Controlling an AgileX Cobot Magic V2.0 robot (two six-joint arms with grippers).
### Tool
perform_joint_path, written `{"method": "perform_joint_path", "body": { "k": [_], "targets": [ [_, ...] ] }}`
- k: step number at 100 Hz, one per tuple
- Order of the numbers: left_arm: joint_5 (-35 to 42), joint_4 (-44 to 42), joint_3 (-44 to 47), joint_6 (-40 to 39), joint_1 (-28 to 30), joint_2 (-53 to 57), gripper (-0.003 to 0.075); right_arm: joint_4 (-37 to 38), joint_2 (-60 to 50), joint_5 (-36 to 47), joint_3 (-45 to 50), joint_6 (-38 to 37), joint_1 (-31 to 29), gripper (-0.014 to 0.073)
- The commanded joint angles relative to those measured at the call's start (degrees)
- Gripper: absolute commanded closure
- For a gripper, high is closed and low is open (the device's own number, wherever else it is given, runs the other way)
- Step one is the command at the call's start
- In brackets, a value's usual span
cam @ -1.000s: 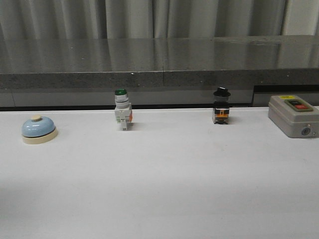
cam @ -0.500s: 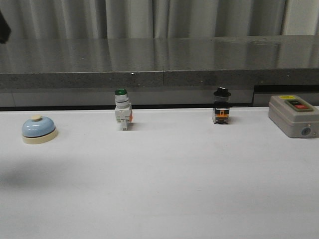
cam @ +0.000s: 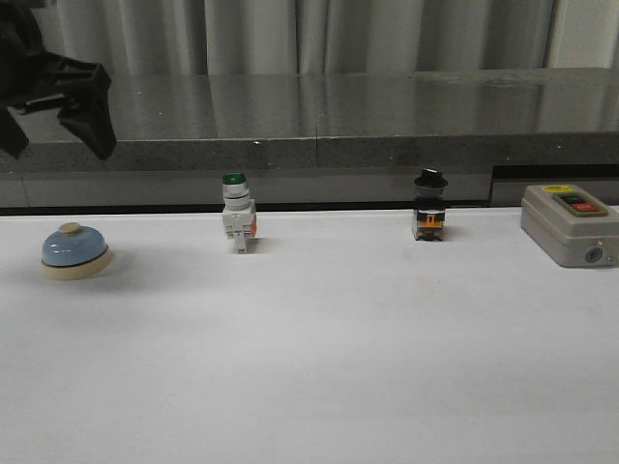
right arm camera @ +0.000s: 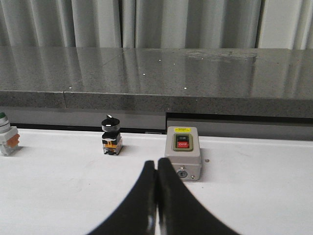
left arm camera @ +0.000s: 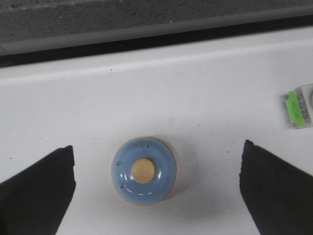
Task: Place and press bell with both arms
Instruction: 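Move the left gripper down over the blue bell and grasp it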
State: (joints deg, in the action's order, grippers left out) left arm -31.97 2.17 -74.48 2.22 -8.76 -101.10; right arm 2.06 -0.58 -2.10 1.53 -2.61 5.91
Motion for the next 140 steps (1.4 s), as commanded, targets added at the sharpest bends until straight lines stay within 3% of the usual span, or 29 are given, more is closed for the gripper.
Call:
{"method": "perform_joint_path", "body": {
  "k": [1, 82, 94, 111, 118, 140],
  "targets": [
    [2.8, -0.2, -2.5, 0.0, -0.4, 0.3, 0.0071, 0.1, -0.9, 4.8, -0.8, 0.3, -0.4, 0.0654],
    [5.0, -1.5, -2.5, 0.0, -0.4, -12.3, 0.0083, 0.1, -0.9, 4.8, -0.8, 0.3, -0.4, 0.0654],
    [4.9, -1.5, -2.5, 0.0, -0.4, -12.3, 0.0169, 0.1, -0.9, 4.8, -0.8, 0.3, -0.4, 0.0654],
    [4.4, -1.7, -2.5, 0.0, -0.4, -12.3, 0.0438, 0.1, -0.9, 4.8, -0.8, 0.3, -0.4, 0.0654],
    [4.2, -2.2, -2.5, 0.0, -0.4, -12.2, 0.0507, 0.1, -0.9, 4.8, -0.8, 0.3, -0.4, 0.0654],
    [2.4, -2.2, -2.5, 0.0, -1.5, -7.6, 0.0527, 0.1, -0.9, 4.8, -0.8, 0.3, -0.4, 0.0654]
  ]
}}
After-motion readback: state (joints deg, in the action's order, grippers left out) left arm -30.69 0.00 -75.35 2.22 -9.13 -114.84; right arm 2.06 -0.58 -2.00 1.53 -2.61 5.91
